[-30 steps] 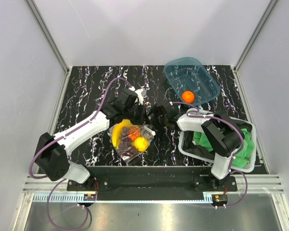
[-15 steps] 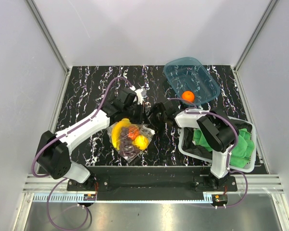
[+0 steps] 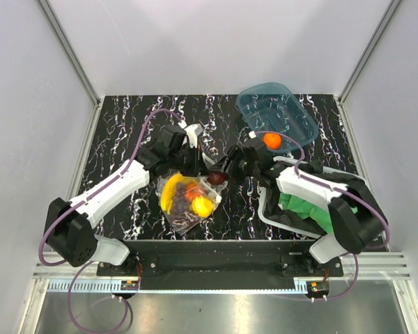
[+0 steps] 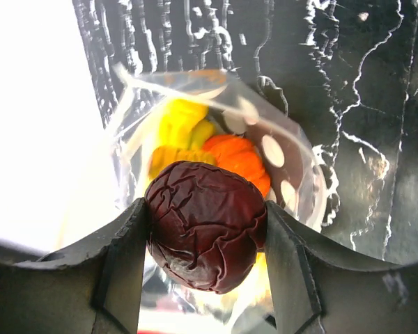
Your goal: Open the zip-top bag and remove the fake food
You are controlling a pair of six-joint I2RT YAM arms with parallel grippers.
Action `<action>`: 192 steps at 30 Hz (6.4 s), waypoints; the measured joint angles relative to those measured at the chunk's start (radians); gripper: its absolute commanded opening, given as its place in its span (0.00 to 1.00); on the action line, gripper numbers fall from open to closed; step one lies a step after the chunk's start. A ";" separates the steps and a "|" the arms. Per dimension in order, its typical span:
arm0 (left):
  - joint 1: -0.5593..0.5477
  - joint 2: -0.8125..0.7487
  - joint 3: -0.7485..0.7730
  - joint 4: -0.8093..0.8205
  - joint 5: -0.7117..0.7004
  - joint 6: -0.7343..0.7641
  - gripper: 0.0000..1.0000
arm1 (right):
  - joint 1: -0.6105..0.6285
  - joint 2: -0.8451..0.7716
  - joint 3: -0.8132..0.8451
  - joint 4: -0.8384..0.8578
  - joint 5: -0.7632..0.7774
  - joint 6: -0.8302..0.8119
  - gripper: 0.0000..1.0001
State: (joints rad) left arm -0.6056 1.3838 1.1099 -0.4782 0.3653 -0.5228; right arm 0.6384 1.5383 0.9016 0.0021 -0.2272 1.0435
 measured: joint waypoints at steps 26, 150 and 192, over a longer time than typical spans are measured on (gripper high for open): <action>0.007 -0.224 -0.041 -0.109 0.005 0.026 0.00 | -0.557 0.334 0.675 -0.430 0.165 -0.420 0.55; 0.226 -0.216 -0.166 0.180 0.158 -0.288 0.00 | 0.126 0.028 0.599 -0.821 0.138 -0.342 0.88; 0.306 -0.310 -0.262 0.190 0.166 -0.277 0.00 | 0.227 0.493 1.080 -1.207 0.121 -0.659 0.61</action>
State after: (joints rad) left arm -0.2993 1.0737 0.8482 -0.2882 0.5308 -0.7994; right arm 0.8650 2.0315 1.9812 -1.2053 -0.1066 0.3847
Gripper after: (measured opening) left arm 0.012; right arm 0.632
